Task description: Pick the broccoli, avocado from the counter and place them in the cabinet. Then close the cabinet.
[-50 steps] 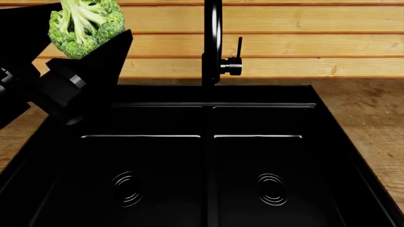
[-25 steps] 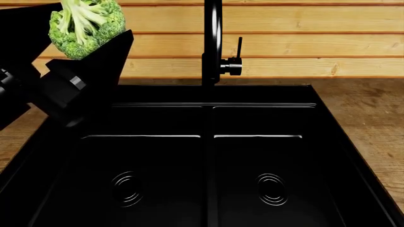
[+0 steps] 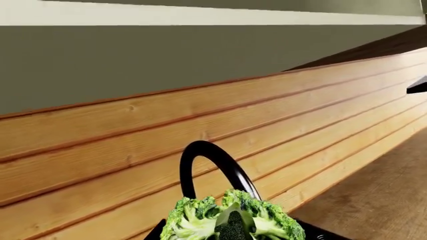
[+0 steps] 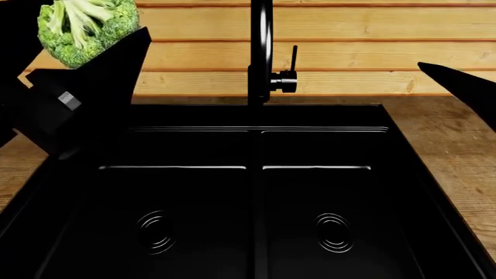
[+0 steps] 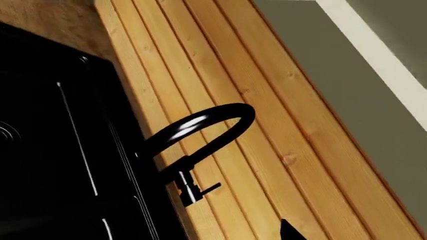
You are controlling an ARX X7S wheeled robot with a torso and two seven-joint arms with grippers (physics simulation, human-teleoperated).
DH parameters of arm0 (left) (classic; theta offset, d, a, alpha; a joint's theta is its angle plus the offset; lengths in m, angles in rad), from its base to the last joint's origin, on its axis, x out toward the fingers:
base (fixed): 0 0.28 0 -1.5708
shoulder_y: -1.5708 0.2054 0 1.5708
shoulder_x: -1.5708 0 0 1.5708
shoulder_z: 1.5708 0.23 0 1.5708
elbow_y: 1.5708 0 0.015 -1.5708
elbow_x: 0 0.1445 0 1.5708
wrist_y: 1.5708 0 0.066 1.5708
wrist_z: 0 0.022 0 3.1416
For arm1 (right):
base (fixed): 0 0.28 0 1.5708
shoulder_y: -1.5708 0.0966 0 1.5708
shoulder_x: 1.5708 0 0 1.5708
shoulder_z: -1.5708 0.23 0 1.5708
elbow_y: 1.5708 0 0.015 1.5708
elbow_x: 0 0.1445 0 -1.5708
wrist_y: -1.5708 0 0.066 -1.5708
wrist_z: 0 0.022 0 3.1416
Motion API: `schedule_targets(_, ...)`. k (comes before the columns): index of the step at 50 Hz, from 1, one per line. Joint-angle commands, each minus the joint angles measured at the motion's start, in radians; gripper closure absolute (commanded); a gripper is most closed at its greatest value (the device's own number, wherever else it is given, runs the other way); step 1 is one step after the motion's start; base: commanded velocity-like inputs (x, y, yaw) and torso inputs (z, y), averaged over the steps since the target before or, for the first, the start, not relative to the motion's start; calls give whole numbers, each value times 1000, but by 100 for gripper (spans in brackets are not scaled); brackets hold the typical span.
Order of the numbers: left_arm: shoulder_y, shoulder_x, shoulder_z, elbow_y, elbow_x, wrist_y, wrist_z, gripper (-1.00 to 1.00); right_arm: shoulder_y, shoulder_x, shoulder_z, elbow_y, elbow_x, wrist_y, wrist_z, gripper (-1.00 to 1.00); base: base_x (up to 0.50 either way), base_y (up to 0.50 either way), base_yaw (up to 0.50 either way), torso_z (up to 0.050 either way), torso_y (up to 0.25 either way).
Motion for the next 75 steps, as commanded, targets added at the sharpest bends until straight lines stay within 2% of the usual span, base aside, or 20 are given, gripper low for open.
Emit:
schedule_targets(1,-16,-72,-88,45,-120,69,-74,100,-104,65,35,-7,70,-3,146,-100,0,0,0,0,0)
schedule_targets(7,-139,-149,-91,67,-263,123,-137,100,-102,66,34,12,114,8,216,-100,0,0,0,0,0)
schedule_targets(16,-304,-180,-45,83,-338,149,-158,100,-74,79,24,29,175,-1,272,-100,0,0,0,0,1)
schedule_targets(21,-474,-164,50,49,-346,136,-180,100,-71,89,15,34,197,-8,295,-100,0,0,0,0,0)
schedule_targets(28,-740,-73,229,-66,-328,58,-225,100,-35,105,-52,24,205,7,311,-100,0,0,0,0,0)
schedule_targets(35,-885,24,321,-214,-214,-22,-194,100,-32,115,-76,21,245,-10,342,-100,0,0,0,0,0)
schedule_targets(44,-1046,128,371,-383,-79,-69,-122,100,-18,126,-100,23,272,-20,359,-100,0,0,0,0,0)
schedule_targets(48,-1092,172,400,-467,33,-82,-63,100,-28,128,-105,25,278,-34,372,-100,0,0,0,0,0)
schedule_targets(60,-1145,264,504,-700,341,-56,119,100,-36,134,-122,29,290,-60,389,-100,0,0,0,0,0)
schedule_targets(68,-1149,287,568,-823,482,-30,188,100,-45,146,-127,26,300,-75,397,-100,0,0,0,0,0)
schedule_targets(75,-1148,307,613,-927,564,-30,189,100,-49,154,-130,28,307,-85,403,-100,0,0,0,0,0)
